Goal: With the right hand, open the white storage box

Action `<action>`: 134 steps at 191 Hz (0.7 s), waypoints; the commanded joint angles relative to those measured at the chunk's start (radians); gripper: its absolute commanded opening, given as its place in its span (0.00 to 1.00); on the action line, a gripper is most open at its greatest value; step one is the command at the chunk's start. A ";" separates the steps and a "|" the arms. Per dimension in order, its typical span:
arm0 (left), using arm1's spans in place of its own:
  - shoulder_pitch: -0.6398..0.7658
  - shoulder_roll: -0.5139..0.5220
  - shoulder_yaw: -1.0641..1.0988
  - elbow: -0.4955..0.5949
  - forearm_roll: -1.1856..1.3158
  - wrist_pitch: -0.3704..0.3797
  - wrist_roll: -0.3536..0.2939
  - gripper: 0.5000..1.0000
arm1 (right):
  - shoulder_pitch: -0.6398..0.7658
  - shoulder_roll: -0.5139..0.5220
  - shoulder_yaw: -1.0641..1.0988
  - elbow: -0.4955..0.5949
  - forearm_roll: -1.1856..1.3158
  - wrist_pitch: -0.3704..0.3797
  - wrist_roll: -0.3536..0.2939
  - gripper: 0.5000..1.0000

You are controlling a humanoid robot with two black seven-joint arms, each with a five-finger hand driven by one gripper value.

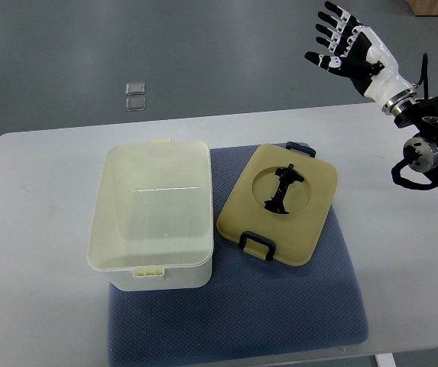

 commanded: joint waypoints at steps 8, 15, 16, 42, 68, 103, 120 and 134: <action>0.000 0.000 0.000 0.000 -0.001 0.000 0.000 1.00 | -0.001 0.029 0.000 -0.080 0.028 0.000 -0.075 0.86; 0.000 0.000 0.000 0.000 0.000 0.000 0.000 1.00 | -0.001 0.043 0.000 -0.104 0.036 0.003 -0.117 0.86; 0.000 0.000 0.000 0.000 0.000 0.000 0.000 1.00 | -0.001 0.043 0.000 -0.105 0.036 0.003 -0.118 0.86; 0.000 0.000 0.000 0.000 0.000 0.000 0.000 1.00 | -0.003 0.060 -0.006 -0.121 0.060 0.003 -0.205 0.86; 0.000 0.000 0.000 0.000 0.000 0.000 0.000 1.00 | -0.016 0.080 -0.005 -0.121 0.103 -0.002 -0.225 0.86; 0.000 0.000 0.000 0.000 0.000 0.000 0.000 1.00 | -0.058 0.104 -0.005 -0.124 0.284 -0.037 -0.243 0.86; 0.000 0.000 0.000 0.000 0.000 0.000 0.000 1.00 | -0.081 0.117 0.000 -0.123 0.293 -0.051 -0.230 0.86; 0.000 0.000 0.000 0.000 0.000 0.000 0.000 1.00 | -0.093 0.140 0.003 -0.129 0.289 -0.054 -0.230 0.86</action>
